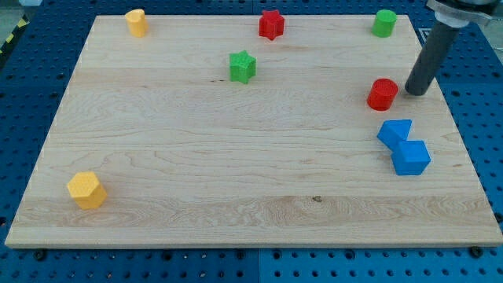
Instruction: Move the red circle towards the green star
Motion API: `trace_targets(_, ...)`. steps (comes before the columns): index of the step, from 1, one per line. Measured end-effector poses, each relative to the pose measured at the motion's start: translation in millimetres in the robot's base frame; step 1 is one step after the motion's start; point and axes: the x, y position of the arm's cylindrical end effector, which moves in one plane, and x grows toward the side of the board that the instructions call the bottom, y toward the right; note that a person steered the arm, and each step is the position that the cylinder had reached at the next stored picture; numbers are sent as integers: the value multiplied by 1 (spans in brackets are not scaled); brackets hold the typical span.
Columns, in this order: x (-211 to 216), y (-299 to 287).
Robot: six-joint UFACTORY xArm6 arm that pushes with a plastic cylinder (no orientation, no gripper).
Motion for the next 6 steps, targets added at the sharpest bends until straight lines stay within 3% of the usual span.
trace_targets(2,12,-18)
trace_targets(4,12,-91)
trace_targets(5,13,-85)
trace_targets(6,12,-43)
